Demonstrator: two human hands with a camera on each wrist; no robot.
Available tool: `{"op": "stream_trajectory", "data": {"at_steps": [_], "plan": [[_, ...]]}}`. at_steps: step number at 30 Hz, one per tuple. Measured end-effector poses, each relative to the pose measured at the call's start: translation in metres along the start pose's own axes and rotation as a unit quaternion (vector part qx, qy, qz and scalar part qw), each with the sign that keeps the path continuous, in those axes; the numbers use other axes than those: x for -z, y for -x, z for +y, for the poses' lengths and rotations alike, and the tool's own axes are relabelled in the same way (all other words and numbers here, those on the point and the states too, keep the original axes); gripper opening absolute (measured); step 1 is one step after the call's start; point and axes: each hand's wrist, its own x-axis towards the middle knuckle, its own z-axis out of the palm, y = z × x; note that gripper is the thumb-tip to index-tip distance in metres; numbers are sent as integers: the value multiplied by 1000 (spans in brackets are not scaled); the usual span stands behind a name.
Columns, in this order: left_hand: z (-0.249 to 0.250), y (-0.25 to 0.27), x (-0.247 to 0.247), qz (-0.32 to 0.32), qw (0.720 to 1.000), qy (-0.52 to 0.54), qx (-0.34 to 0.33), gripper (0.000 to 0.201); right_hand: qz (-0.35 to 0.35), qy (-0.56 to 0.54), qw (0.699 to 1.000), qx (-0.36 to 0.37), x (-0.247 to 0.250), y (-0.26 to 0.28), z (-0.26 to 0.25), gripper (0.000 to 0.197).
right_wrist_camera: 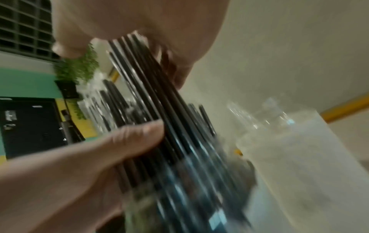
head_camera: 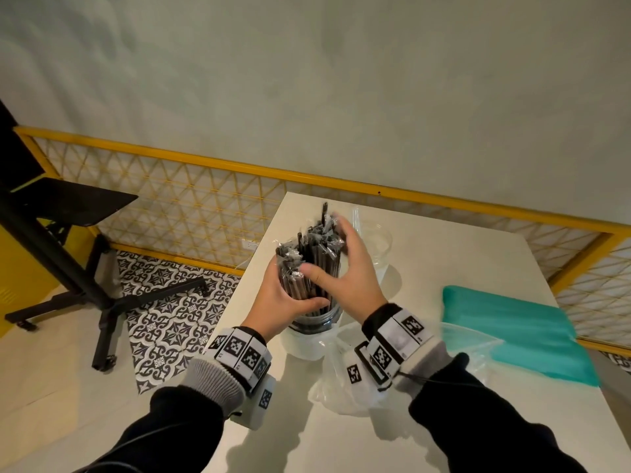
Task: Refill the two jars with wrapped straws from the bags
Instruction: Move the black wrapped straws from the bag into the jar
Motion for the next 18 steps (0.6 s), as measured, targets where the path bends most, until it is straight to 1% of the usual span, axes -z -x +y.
{"op": "stream_trajectory", "data": {"at_steps": [2,3,4,5,6,8,9,10,12,14,16,18], "plan": [[0,1,0,5,1000,-8,4,105,45,33,997,56,5,-12,-13,88],[1,1,-1,5,1000,-6,8,109,48,44,995,74,6,-19,-19,90],[1,0,-1,6,1000,-3,14,110,36,60,994,83,6,-27,-24,90],[2,0,-2,5,1000,-1,16,110,9,86,992,89,5,-34,-28,86],[3,1,-2,3,1000,-2,19,110,-26,118,988,94,2,-40,-27,77],[1,-1,-2,4,1000,0,24,110,-88,166,977,99,-6,-43,-18,52],[-1,-1,-2,0,1000,6,26,110,-99,179,974,96,-12,-40,-10,45],[-3,-1,-2,-5,999,15,29,109,-97,185,973,94,-17,-35,0,44],[-6,-1,-3,-11,999,28,26,107,-85,191,974,92,-25,-20,19,43],[-8,-1,-2,-17,999,40,23,108,-82,180,977,80,-28,-12,31,48],[-12,-2,-2,-21,999,39,22,109,-82,151,983,69,-23,-12,31,58],[-15,-2,-3,-17,1000,12,16,112,-78,138,984,85,-17,-19,24,65]]}}
